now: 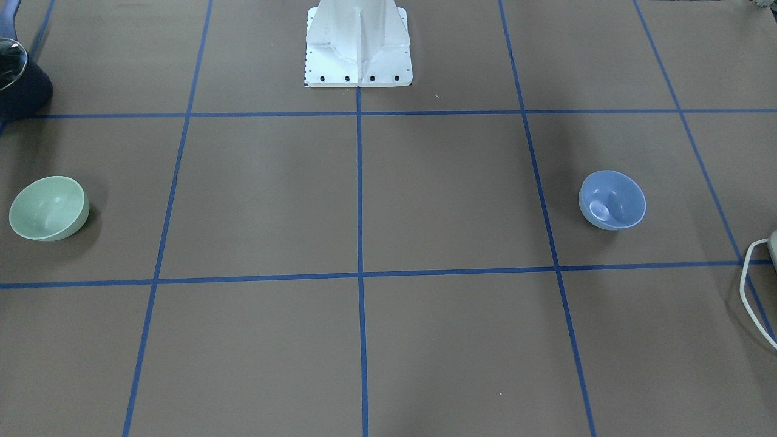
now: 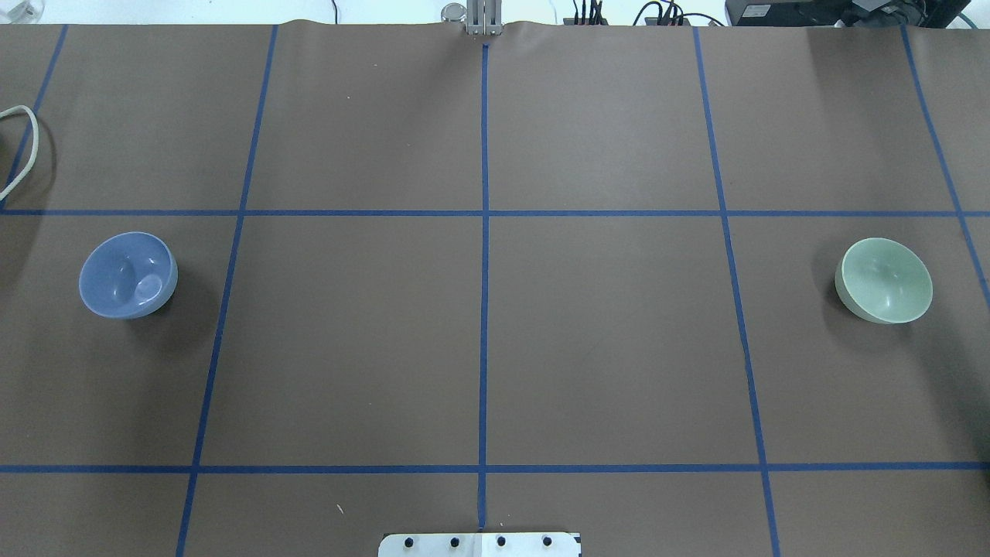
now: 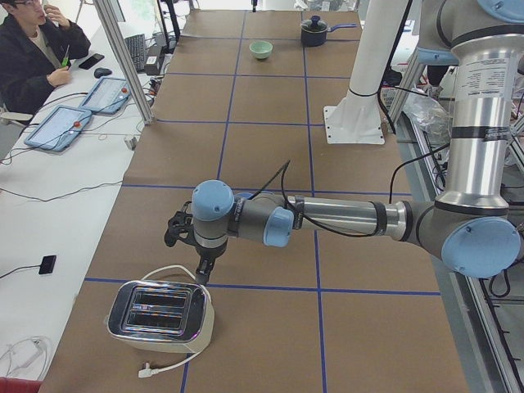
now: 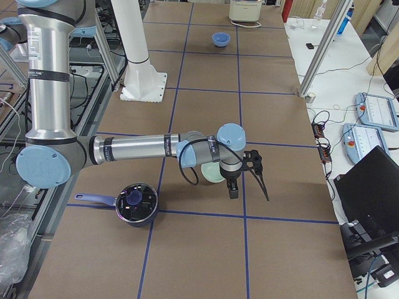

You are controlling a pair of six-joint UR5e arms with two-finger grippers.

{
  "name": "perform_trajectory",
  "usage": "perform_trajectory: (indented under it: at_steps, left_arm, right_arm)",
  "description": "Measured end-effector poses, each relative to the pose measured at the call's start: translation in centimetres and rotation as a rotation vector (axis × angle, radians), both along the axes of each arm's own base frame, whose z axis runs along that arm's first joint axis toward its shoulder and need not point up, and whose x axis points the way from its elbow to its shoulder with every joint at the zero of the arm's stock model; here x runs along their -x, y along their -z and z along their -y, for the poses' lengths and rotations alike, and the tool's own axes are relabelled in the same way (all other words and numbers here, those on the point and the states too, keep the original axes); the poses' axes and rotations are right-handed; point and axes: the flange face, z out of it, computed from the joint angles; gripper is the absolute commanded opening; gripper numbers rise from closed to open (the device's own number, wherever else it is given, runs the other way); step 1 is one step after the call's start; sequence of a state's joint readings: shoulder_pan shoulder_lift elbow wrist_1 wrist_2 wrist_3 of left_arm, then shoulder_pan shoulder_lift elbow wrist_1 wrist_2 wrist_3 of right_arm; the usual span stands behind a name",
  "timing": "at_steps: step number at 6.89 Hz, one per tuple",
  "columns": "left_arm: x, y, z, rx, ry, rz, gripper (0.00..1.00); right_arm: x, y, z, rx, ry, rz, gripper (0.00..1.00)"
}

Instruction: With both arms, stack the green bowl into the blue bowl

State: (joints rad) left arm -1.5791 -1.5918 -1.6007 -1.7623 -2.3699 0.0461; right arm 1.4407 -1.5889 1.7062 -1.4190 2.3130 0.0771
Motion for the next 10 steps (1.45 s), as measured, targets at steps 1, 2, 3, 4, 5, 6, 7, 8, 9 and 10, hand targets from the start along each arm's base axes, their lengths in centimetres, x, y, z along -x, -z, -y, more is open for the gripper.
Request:
perform_trajectory:
  at_steps: [1, 2, 3, 4, 5, 6, 7, 8, 9, 10]
  left_arm:
    - [-0.6, 0.5, 0.5, -0.019, -0.017, -0.035, 0.99]
    - [-1.9, 1.4, 1.0, -0.058, -0.040, -0.053, 0.99]
    - [-5.0, 2.7, 1.9, -0.088, -0.077, -0.065, 0.99]
    - [-9.0, 3.6, 2.3, -0.065, -0.100, -0.083, 0.99]
    - [-12.6, 3.9, 2.3, -0.020, -0.111, -0.100, 0.99]
    - [-15.6, 4.1, 2.0, 0.008, -0.136, -0.108, 0.99]
    - [-18.3, 4.2, 1.6, 0.028, -0.167, -0.112, 0.99]
    - [-20.9, 4.2, 1.2, 0.051, -0.195, -0.114, 0.98]
    - [-23.0, 4.3, 1.0, 0.069, -0.218, -0.114, 0.98]
    - [-24.8, 4.2, 0.9, 0.078, -0.236, -0.105, 0.98]
  right_arm:
    - [2.4, 2.0, 1.8, -0.041, 0.037, -0.001, 1.00]
    - [4.3, 3.8, 3.2, -0.065, 0.052, 0.005, 1.00]
    - [6.1, 5.7, 4.4, -0.074, 0.052, 0.016, 1.00]
    - [7.7, 7.0, 5.0, -0.076, 0.054, 0.024, 1.00]
    - [9.3, 7.9, 5.4, -0.080, 0.062, 0.023, 1.00]
    - [10.2, 8.3, 5.6, -0.086, 0.070, 0.020, 1.00]
    - [10.7, 8.5, 5.6, -0.091, 0.074, 0.019, 1.00]
    - [10.8, 8.6, 5.6, -0.097, 0.076, 0.020, 1.00]
    - [10.9, 8.6, 5.6, -0.100, 0.077, 0.021, 1.00]
    - [11.0, 8.6, 5.6, -0.101, 0.077, 0.021, 1.00]
